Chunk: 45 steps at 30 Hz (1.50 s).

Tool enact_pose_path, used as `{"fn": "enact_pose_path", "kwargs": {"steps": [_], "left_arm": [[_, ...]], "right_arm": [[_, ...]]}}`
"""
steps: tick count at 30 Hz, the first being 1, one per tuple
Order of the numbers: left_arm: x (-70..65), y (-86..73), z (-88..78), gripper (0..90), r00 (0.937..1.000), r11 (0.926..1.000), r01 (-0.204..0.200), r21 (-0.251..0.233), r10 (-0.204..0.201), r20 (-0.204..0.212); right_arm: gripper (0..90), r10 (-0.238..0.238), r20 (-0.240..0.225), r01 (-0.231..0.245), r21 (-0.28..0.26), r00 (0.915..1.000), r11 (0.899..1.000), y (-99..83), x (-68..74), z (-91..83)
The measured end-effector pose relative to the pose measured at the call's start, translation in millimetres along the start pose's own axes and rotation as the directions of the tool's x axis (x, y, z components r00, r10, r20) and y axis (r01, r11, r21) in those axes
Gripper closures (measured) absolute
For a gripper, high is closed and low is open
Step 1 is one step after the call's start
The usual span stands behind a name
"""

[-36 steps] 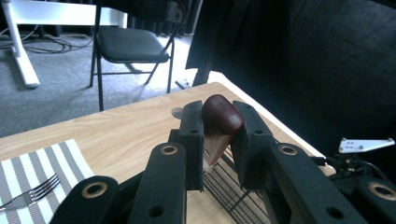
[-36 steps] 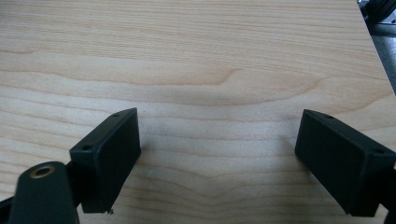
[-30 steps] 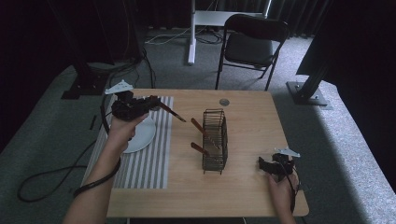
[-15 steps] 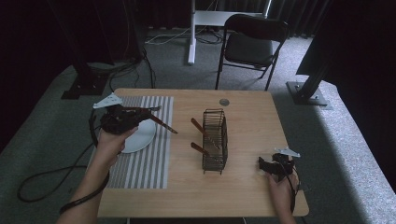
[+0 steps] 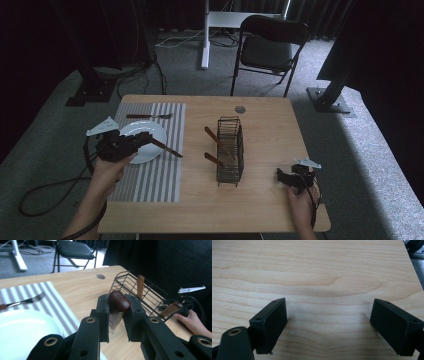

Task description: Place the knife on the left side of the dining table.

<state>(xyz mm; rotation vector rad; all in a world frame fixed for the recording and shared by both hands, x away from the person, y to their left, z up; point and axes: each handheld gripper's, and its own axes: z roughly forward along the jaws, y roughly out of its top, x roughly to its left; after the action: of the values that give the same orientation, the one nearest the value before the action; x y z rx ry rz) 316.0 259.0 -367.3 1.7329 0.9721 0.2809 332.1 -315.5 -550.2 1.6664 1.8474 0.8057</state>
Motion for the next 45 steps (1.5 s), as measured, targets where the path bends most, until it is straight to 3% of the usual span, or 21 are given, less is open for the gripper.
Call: {"fn": "enact_pose_path", "kwargs": {"steps": [12,17,26,32,38,45], "left_arm": [[4.2,-37.0,-15.4,75.7,0.9990,0.9987,0.046,0.022,-0.046,-0.001],[5.3,-49.1,-21.2,75.8,0.9988,0.9981,0.045,0.041,-0.044,-0.023],[14.1,-66.7,-16.9,75.7,0.9967,0.9939,0.078,0.078,-0.075,-0.030],[24.4,-74.6,-21.9,75.7,0.9910,0.9890,0.134,0.064,-0.133,-0.020],[33.0,-83.7,-27.4,75.4,0.9834,0.9823,0.178,0.059,-0.175,-0.047],[47.6,-97.9,-31.5,74.0,0.9682,0.9700,0.238,0.049,-0.233,-0.091]], "right_arm": [[13.5,0.000,0.000,0.000,0.000,1.0000,1.000,0.0,0.0,0.0],[13.5,0.001,0.000,-0.001,0.000,1.0000,1.000,0.0,0.1,0.0],[13.5,0.000,0.000,0.000,0.001,1.0000,1.000,0.1,0.1,-0.1],[13.5,0.001,0.000,-0.001,0.001,1.0000,1.000,0.1,0.1,-0.1],[13.5,0.002,0.000,-0.002,0.001,1.0000,1.000,0.1,0.2,-0.1],[13.5,0.002,0.000,-0.002,0.001,1.0000,1.000,0.1,0.2,-0.1]]}}
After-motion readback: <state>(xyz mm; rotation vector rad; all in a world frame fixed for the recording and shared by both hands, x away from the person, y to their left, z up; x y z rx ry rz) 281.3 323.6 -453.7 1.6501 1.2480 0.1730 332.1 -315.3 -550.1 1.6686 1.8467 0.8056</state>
